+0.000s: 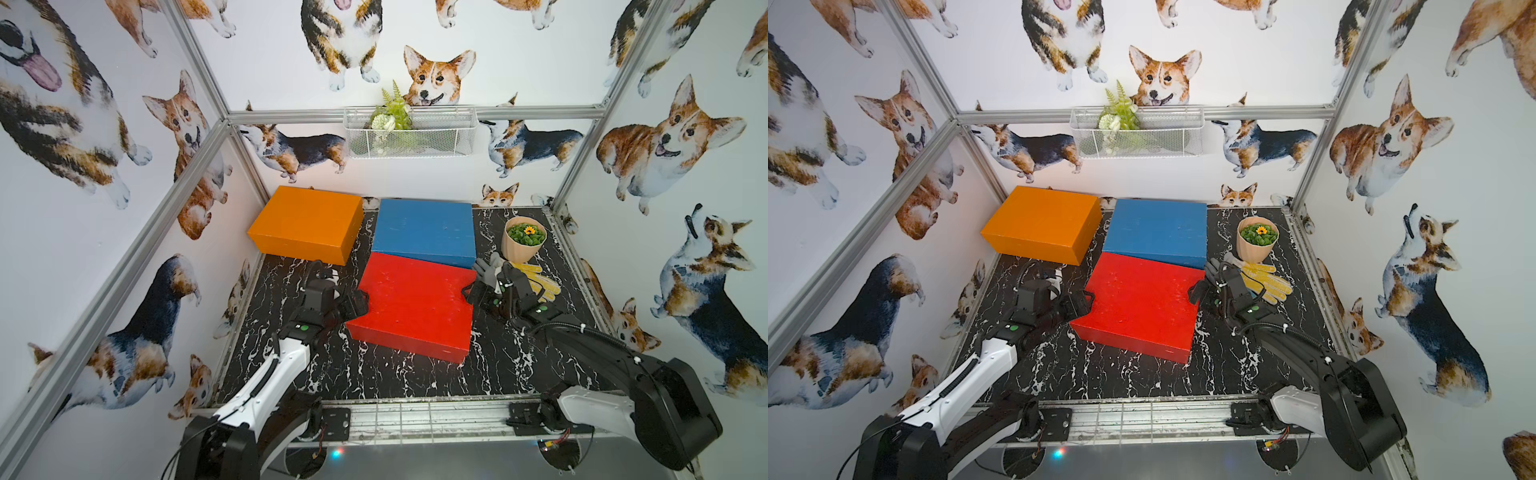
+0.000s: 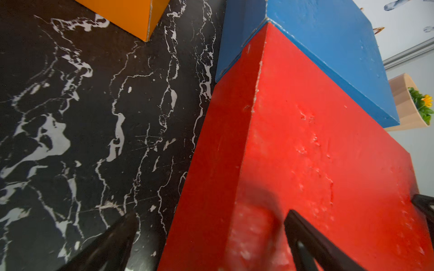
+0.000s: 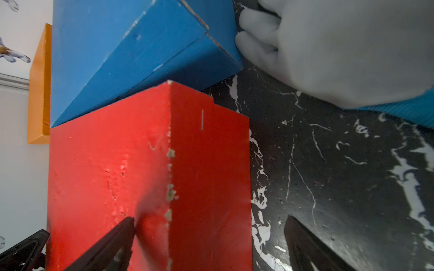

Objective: Stack the shoeboxes
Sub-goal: Pick up the shoebox from the center of the board.

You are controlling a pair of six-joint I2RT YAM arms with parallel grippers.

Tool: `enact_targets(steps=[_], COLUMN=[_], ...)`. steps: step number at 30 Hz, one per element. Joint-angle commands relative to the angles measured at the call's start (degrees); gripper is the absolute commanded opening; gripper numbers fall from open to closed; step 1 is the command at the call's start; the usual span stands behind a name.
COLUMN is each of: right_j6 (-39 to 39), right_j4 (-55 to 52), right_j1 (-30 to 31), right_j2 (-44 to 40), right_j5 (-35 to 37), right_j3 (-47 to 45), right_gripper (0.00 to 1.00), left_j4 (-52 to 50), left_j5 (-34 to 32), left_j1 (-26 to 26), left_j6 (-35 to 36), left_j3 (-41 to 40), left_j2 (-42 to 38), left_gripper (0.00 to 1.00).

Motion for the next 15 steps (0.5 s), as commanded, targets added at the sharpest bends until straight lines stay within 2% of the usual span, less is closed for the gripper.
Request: enact_targets(steps=[1, 5, 9, 12, 15], right_j6=[1.7, 1.8, 1.7, 1.7, 0.5], right_j4=[3.3, 4.2, 4.8, 5.9, 4.7], right_j1=[0.0, 0.0, -1.5, -5.5, -7.3], right_j2=[3.1, 6.3, 9.2, 9.7, 9.1], right_j5=[-0.2, -0.2, -2.1, -5.8, -6.4], right_j3=[0.7, 1.9, 3.6, 3.2, 3.3], right_gripper=[1.0, 0.98, 0.94, 0.9, 0.9], left_j4=[4.5, 4.6, 2.7, -0.8, -4.0], left_j5=[4.8, 7.2, 7.5, 5.8, 3.6], left_j1=[0.1, -0.9, -4.4, -8.3, -9.8], left_j6=[-1.5, -2.4, -3.2, -3.4, -3.7], left_j3=[0.5, 0.4, 0.4, 1.1, 0.7], left_j2=[2.9, 4.0, 2.1, 0.3, -3.2], left_gripper=[1.0, 1.0, 1.0, 1.0, 1.0])
